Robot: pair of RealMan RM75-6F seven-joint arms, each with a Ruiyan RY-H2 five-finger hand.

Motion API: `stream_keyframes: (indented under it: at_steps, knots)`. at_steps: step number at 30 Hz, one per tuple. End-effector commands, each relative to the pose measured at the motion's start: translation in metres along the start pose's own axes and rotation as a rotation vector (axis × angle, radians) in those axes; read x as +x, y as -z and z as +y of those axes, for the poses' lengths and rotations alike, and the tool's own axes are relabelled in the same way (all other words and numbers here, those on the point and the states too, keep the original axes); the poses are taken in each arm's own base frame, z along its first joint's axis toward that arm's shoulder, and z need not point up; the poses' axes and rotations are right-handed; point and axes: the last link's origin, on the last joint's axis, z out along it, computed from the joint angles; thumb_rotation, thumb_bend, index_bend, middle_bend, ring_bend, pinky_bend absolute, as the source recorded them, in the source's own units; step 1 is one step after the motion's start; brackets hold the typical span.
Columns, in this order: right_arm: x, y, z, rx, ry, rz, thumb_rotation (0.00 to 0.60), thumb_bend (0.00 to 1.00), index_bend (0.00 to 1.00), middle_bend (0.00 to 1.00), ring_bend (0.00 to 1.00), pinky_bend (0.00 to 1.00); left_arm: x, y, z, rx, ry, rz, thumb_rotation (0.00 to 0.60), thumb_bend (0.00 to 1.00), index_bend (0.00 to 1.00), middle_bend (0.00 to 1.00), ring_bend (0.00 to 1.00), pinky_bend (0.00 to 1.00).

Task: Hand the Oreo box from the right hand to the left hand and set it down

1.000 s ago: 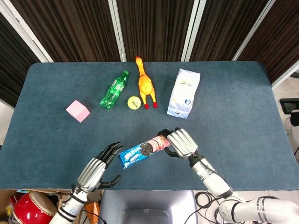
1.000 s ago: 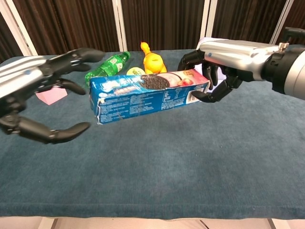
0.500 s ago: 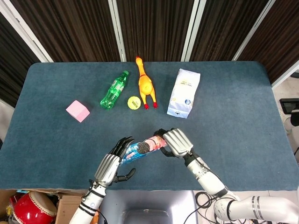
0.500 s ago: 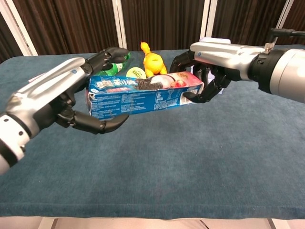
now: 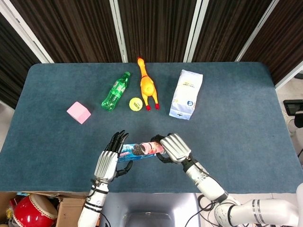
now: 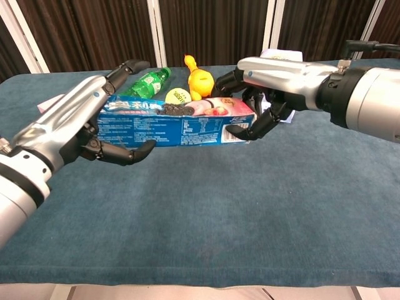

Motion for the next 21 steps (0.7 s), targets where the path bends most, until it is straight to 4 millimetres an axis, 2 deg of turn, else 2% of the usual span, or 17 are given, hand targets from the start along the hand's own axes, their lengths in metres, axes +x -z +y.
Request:
stream_keyframes:
  at_steps: [1,4,6,9,11,13,16,21]
  knots:
    - [0.0,0.0,0.0,-0.001,0.0,0.0,0.6,1.0,0.58,0.57,0.53,0.5,0.001,-0.001,-0.004,0.015,-0.045,0.019,0.6,0.32,0.0,0.0,0.0,0.25]
    - [0.0,0.0,0.001,-0.002,-0.002,0.001,0.6,1.0,0.58,0.57,0.53,0.5,0.001,-0.003,-0.008,0.032,-0.078,0.026,0.6,0.32,0.0,0.0,0.0,0.25]
    - [0.0,0.0,0.001,-0.003,-0.004,0.002,0.6,1.0,0.58,0.57,0.53,0.5,0.001,-0.004,-0.009,0.031,-0.104,0.035,0.6,0.32,0.01,0.06,0.03,0.25]
    - [0.0,0.0,0.002,-0.004,-0.009,0.004,0.6,1.0,0.58,0.57,0.53,0.5,0.002,-0.004,-0.01,0.014,-0.14,0.054,0.6,0.35,0.16,0.29,0.27,0.34]
    - [0.0,-0.001,0.003,-0.005,-0.013,0.004,0.6,1.0,0.58,0.57,0.53,0.5,0.001,-0.005,-0.012,0.002,-0.178,0.068,0.6,0.37,0.35,0.49,0.48,0.51]
    - [0.0,0.0,0.004,-0.006,-0.016,0.006,0.6,1.0,0.58,0.57,0.53,0.5,0.0,-0.004,-0.014,-0.002,-0.203,0.085,0.6,0.38,0.48,0.61,0.61,0.64]
    - [0.001,0.0,0.005,-0.008,-0.019,0.007,0.6,1.0,0.58,0.57,0.53,0.5,-0.001,-0.004,-0.015,-0.001,-0.226,0.099,0.6,0.42,0.6,0.72,0.72,0.76]
    - [0.002,0.001,0.008,-0.01,-0.027,0.014,0.6,1.0,0.58,0.57,0.53,0.5,0.001,-0.004,-0.018,0.004,-0.249,0.103,0.6,0.42,0.64,0.77,0.78,0.83]
